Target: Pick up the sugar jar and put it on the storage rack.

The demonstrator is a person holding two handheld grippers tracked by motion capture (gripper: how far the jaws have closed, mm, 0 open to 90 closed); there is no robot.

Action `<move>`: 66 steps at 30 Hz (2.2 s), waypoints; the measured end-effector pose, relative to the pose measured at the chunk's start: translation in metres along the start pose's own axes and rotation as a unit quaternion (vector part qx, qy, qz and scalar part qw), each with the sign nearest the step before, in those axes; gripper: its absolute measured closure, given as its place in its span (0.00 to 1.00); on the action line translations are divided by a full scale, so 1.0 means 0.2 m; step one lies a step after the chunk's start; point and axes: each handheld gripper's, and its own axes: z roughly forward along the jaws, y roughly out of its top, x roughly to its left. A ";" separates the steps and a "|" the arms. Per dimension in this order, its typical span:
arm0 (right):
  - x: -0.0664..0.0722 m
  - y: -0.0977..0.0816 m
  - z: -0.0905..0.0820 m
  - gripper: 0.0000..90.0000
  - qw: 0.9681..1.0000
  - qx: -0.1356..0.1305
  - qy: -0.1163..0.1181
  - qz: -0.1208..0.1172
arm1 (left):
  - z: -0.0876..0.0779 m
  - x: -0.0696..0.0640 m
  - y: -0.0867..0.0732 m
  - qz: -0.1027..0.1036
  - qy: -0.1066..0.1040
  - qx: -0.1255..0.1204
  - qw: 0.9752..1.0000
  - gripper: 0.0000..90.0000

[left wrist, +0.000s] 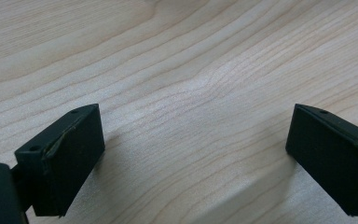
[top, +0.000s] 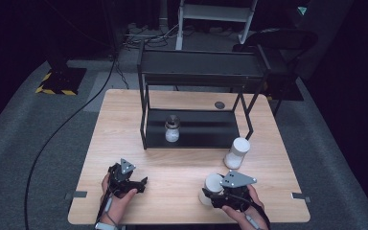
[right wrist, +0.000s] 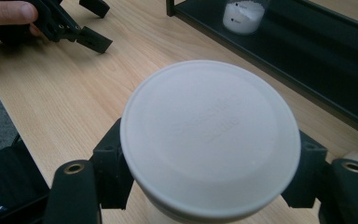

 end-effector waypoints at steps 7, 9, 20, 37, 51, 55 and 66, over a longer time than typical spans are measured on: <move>-0.01 0.04 -0.02 0.37 1.000 -0.005 -0.002 -0.001 | 0.00 0.00 0.00 0.000 0.000 0.000 1.000 0.05; -0.02 0.06 -0.02 0.37 1.000 -0.003 -0.004 -0.003 | 0.00 0.00 0.00 0.000 0.000 0.000 1.000 0.05; -0.07 0.16 -0.03 0.37 1.000 -0.009 -0.007 -0.002 | 0.00 0.00 0.00 0.000 0.000 0.000 1.000 0.05; -0.14 0.33 -0.03 0.37 1.000 -0.023 -0.021 -0.004 | 0.00 0.00 0.00 0.001 0.000 0.000 1.000 0.04; -0.19 0.44 0.00 0.37 0.999 -0.027 -0.033 -0.006 | 0.00 0.00 0.00 0.003 -0.002 0.002 1.000 0.03; -0.20 0.47 0.02 0.37 0.999 -0.030 -0.040 -0.007 | 0.00 0.00 0.00 0.002 -0.002 0.001 1.000 0.03; -0.24 0.57 0.08 0.37 0.998 -0.031 -0.050 -0.007 | 0.00 0.00 0.00 0.001 -0.002 0.001 1.000 0.03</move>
